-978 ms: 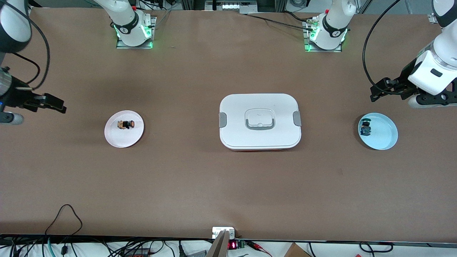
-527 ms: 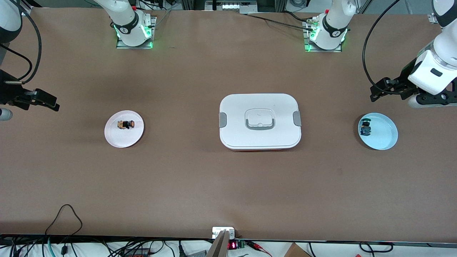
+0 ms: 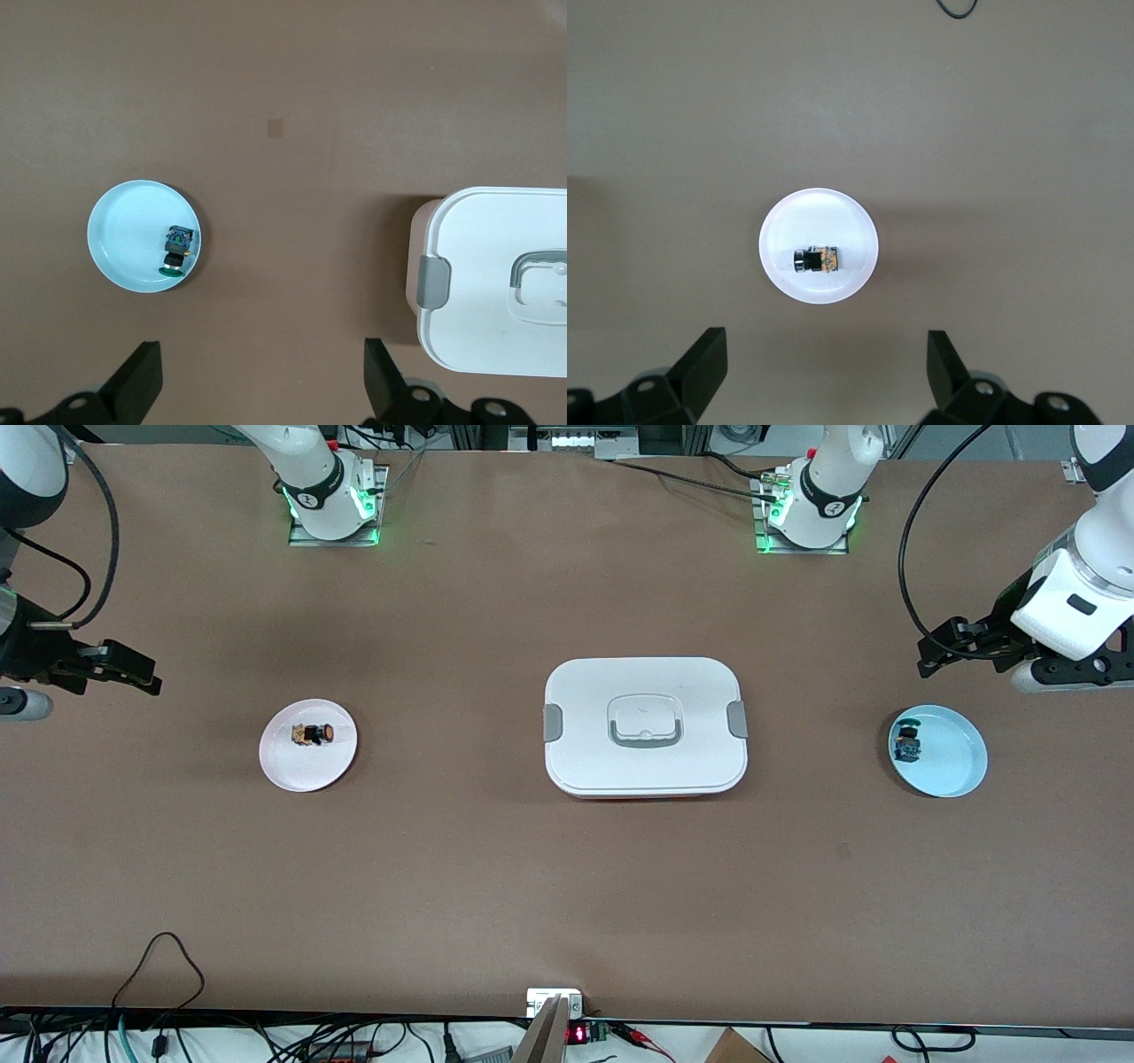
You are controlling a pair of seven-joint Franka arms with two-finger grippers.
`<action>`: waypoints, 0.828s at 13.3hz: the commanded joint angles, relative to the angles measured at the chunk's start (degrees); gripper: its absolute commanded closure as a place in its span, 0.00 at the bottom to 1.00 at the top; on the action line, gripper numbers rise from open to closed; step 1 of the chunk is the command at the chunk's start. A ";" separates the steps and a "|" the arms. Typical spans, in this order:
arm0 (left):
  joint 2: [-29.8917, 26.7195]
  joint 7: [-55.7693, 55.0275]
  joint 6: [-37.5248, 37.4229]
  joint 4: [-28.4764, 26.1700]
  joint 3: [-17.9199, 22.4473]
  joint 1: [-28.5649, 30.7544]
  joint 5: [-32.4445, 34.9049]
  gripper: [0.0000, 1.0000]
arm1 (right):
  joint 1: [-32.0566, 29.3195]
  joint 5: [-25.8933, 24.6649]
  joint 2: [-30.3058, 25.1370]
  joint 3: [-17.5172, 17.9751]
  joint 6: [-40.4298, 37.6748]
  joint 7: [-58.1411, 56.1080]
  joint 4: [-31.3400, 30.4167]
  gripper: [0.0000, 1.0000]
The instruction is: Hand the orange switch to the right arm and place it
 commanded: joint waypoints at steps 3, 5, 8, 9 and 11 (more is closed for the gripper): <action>0.58 0.70 -1.00 1.56 0.16 -0.24 -0.22 0.00 | -0.03 -0.77 -1.63 -0.34 -1.59 0.27 -1.14 0.00; 0.58 0.61 -1.00 1.56 0.16 -0.24 -0.22 0.00 | -0.12 -0.77 -1.72 -0.34 -0.71 0.28 -1.76 0.00; 0.58 0.70 -0.91 1.65 0.16 -0.24 -0.22 0.00 | -0.20 -0.77 -1.72 -0.34 -1.15 0.10 -1.50 0.00; 0.58 0.70 -0.91 1.65 0.16 -0.24 -0.22 0.00 | -0.12 -0.77 -1.72 -0.34 -1.32 0.10 -1.50 0.00; 0.67 0.70 -0.83 1.64 0.16 -0.24 -0.22 0.00 | 0.06 -0.77 -1.72 -0.25 -1.50 0.10 -1.32 0.00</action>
